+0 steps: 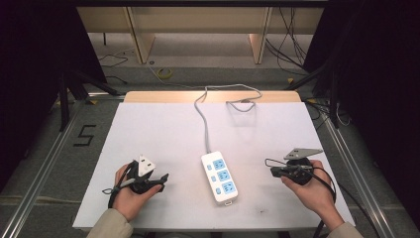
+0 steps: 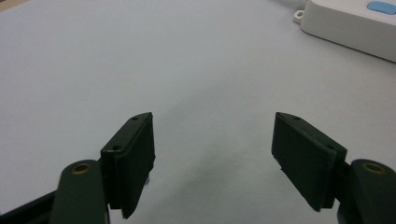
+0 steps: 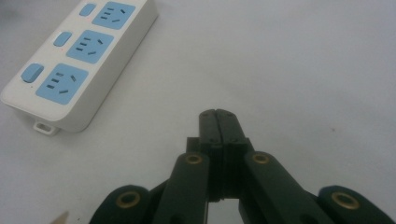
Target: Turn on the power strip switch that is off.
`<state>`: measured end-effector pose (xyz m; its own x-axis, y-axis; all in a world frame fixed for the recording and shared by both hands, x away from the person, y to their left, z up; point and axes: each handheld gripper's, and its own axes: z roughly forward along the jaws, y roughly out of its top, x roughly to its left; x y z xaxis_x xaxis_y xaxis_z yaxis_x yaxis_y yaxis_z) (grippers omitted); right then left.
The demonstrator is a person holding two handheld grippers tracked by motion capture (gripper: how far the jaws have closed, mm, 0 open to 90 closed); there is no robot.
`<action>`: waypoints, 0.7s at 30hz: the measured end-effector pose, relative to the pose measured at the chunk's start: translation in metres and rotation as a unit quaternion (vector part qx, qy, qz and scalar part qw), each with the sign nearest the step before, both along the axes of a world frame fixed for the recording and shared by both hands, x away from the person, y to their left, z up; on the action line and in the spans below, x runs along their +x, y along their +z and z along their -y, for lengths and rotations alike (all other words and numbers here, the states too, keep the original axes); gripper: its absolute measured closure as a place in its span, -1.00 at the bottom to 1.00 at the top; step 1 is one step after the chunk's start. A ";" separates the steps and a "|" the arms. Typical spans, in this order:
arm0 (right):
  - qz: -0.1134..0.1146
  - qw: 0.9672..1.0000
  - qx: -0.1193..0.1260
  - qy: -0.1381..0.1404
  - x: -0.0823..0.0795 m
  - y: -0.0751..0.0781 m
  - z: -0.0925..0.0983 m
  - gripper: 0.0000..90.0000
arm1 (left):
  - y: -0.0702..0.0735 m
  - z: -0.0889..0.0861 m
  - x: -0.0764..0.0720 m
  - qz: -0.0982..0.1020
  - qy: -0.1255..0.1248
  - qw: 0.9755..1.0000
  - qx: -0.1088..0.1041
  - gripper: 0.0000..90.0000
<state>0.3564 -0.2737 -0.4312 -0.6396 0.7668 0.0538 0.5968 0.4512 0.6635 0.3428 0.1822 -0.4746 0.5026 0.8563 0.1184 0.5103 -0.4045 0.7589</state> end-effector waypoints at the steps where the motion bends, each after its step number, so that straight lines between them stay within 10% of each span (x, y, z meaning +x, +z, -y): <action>1: -0.002 1.000 0.000 0.001 0.000 0.001 -0.002 1.00 | 0.000 0.000 0.000 0.001 0.000 1.000 0.000 -0.33; 21: -0.036 0.999 -0.025 0.028 0.008 0.010 -0.028 1.00 | 0.000 0.002 0.000 0.001 -0.003 1.000 0.005 -0.32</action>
